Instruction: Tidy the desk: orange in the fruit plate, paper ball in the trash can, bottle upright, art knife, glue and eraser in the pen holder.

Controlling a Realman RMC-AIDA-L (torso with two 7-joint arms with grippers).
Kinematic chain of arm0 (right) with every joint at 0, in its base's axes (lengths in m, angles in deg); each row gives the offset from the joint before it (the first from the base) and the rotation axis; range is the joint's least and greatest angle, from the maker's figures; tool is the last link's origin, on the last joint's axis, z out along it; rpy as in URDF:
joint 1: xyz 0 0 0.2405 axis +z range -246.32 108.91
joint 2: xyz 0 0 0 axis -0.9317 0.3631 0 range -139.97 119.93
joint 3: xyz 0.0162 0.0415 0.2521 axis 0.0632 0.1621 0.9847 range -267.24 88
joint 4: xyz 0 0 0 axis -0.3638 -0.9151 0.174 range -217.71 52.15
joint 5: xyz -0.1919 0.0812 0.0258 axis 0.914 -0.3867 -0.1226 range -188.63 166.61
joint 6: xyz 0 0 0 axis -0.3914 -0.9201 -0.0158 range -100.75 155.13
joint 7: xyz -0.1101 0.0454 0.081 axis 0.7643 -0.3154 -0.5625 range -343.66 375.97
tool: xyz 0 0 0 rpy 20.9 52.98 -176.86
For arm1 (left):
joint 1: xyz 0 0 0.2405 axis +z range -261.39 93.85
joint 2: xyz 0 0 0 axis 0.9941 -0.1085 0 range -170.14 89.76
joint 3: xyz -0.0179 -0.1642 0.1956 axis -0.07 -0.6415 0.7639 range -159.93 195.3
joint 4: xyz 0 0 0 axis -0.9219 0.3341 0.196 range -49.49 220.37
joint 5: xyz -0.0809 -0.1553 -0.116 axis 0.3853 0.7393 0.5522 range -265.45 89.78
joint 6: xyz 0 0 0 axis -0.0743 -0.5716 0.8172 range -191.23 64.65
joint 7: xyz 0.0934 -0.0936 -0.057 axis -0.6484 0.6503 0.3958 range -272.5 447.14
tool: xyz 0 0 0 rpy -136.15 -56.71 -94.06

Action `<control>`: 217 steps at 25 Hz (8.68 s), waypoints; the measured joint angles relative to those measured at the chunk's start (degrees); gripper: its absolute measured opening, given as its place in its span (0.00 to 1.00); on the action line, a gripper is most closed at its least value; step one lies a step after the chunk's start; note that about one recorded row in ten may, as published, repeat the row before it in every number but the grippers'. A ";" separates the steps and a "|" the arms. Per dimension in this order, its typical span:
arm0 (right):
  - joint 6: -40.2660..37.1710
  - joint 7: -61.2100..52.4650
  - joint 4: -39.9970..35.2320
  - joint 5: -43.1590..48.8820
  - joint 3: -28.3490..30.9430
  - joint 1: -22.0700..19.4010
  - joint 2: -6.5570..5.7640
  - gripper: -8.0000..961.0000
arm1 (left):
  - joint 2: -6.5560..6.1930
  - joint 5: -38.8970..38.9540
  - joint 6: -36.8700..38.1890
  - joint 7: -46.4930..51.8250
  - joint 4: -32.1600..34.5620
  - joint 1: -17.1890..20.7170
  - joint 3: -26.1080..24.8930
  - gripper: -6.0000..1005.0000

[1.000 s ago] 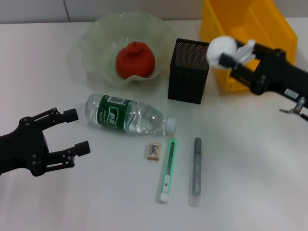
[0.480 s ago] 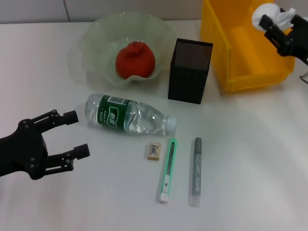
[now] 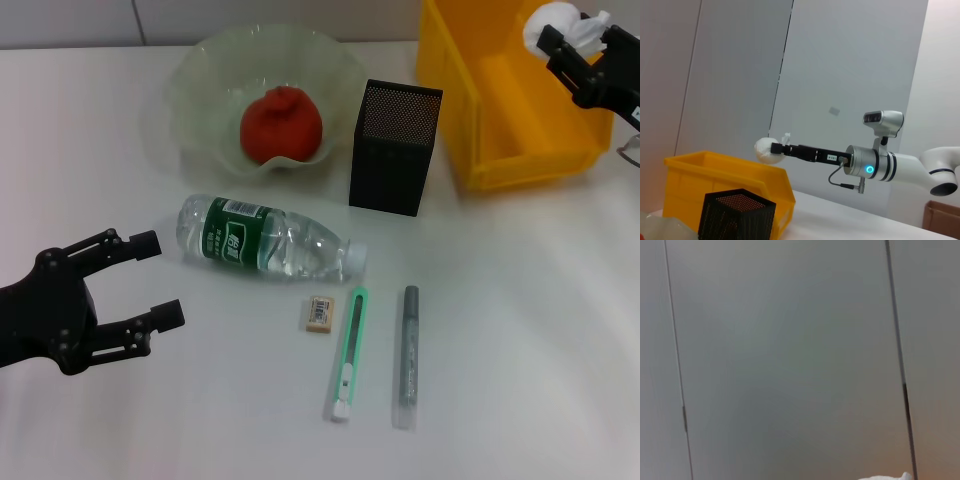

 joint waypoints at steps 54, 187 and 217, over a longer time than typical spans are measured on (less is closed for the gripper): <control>-2.27 0.00 -0.46 -0.01 0.07 -0.82 -0.09 0.87 | 0.00 -0.20 1.35 0.00 -0.10 0.22 -0.44 0.85; -35.41 -11.77 -13.70 50.15 15.21 -5.85 -1.45 0.87 | 7.77 0.08 -18.42 0.79 -7.35 -22.05 -4.48 0.82; -35.41 -12.38 -13.92 50.52 15.21 -6.06 -1.48 0.87 | 7.89 -31.61 -18.62 33.31 28.78 -32.93 19.40 0.81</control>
